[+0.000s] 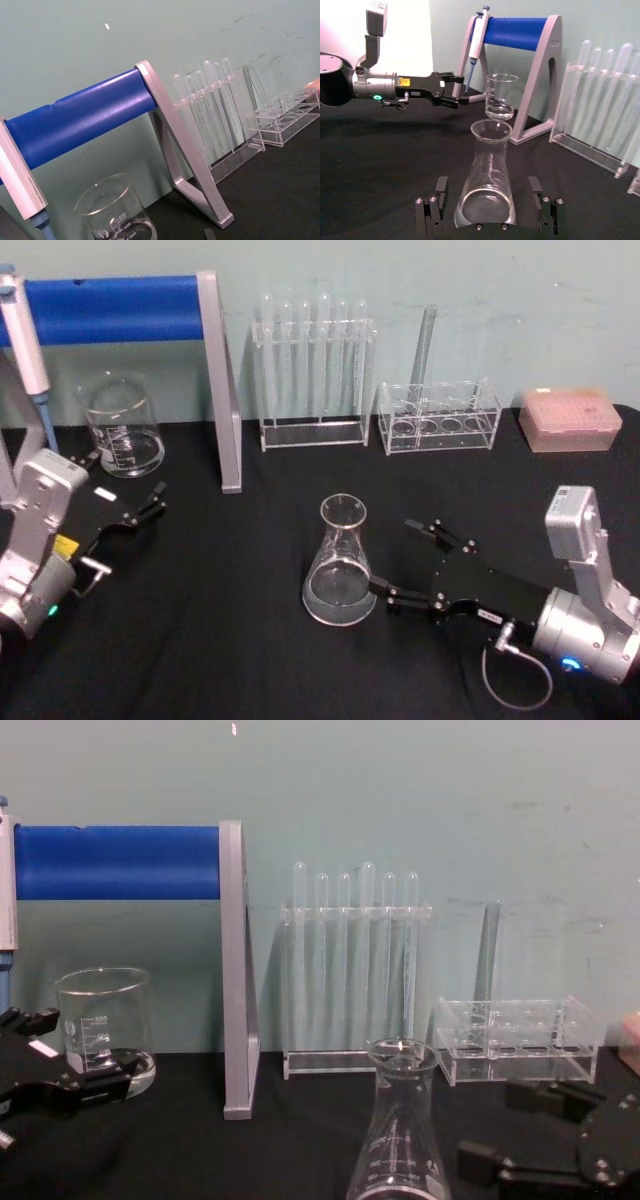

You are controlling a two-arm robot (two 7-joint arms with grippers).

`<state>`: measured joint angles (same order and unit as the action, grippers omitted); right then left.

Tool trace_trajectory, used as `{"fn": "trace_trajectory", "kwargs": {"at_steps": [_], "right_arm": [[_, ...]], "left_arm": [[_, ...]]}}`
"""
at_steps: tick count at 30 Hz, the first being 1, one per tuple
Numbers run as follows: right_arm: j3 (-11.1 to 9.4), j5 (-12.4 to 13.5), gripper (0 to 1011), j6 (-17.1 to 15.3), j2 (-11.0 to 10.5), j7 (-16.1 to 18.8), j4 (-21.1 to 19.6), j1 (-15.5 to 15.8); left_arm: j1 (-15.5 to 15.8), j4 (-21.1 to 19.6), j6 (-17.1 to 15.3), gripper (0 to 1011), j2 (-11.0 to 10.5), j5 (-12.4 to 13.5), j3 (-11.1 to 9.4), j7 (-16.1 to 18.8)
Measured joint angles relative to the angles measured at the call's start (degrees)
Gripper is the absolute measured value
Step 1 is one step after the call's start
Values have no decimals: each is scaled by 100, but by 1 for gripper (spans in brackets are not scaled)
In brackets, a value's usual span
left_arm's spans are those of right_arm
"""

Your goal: Grasp the erlenmeyer flask with one hand, shake it three times, then place it back.

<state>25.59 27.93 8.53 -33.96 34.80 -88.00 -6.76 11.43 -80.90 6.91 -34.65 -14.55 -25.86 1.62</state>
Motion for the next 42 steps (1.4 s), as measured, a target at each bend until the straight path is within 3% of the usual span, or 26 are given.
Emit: {"fn": "trace_trajectory", "kwargs": {"at_steps": [6, 23, 42], "right_arm": [[90, -18, 1000, -90, 207, 176, 220, -186], [262, -121, 1000, -169, 698, 219, 800, -729], [378, -130, 1000, -204, 919, 249, 1009, -947]], "left_arm": [[0, 0, 0, 1001, 0, 0, 0, 0], [0, 0, 0, 1001, 0, 0, 0, 0], [0, 0, 0, 1001, 0, 0, 0, 0]]}}
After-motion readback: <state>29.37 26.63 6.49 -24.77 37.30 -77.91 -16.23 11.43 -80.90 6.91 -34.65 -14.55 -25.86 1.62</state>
